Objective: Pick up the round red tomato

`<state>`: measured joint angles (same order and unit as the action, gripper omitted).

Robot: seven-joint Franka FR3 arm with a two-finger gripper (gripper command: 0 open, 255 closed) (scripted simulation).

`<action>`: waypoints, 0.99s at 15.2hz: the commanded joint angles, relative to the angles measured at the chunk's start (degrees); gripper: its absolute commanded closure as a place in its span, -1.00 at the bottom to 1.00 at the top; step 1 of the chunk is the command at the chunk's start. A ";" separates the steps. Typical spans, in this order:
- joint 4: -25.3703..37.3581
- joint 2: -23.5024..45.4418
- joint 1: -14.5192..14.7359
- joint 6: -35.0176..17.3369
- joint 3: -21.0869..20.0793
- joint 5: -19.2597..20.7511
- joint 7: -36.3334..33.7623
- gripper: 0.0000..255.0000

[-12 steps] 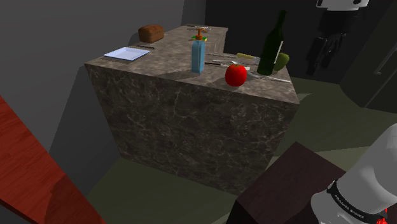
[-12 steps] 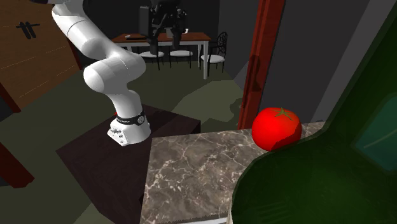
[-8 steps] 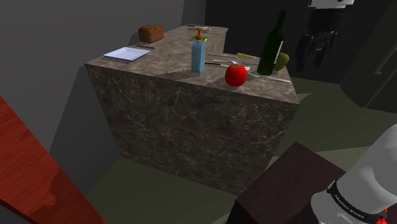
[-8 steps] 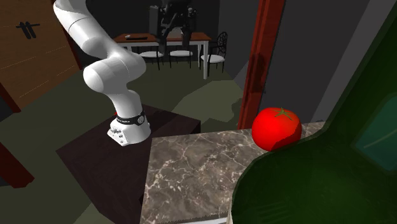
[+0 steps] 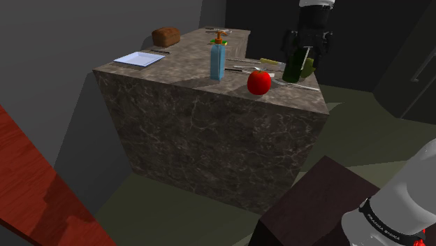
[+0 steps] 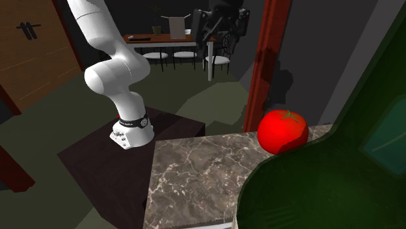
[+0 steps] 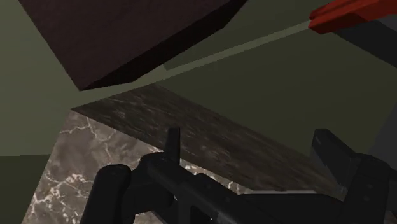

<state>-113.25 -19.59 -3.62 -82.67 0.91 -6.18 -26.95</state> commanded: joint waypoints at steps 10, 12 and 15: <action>26.62 27.35 -4.83 3.17 4.00 -11.26 -23.32 -1.00; 31.53 31.93 -6.00 3.99 5.00 -13.63 -27.24 -1.00; 38.82 38.61 -8.11 5.24 6.45 -17.33 -33.13 -1.00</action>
<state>-77.71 16.21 -10.89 -78.15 6.82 -22.14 -57.93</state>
